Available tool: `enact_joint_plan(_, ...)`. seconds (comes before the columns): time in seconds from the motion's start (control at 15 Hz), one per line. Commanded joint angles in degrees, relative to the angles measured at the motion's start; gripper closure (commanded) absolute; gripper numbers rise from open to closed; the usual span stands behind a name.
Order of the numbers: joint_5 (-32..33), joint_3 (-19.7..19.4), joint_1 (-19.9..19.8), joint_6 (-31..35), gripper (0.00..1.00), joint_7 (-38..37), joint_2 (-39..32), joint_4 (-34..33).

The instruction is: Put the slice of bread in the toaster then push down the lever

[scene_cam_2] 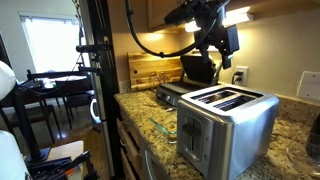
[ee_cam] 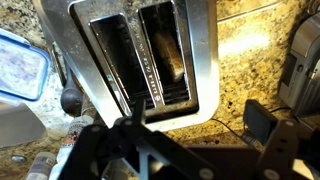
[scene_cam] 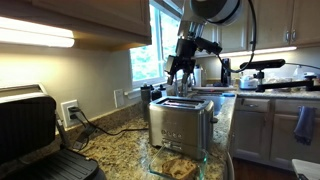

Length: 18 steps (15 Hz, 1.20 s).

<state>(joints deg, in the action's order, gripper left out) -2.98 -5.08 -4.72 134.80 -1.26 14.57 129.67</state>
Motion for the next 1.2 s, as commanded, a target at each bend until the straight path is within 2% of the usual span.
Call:
enact_joint_plan(0.0, -0.33, -0.78, -0.45, 0.36, 0.0, 0.36, -2.09, -2.12)
enact_joint_plan(0.53, 0.11, -2.94, -1.94, -0.02, 0.0, 0.95, 0.6, -1.06)
enact_joint_plan(1.13, 1.68, -3.38, -3.21, -0.8, 0.0, 1.26, 3.79, 0.99)
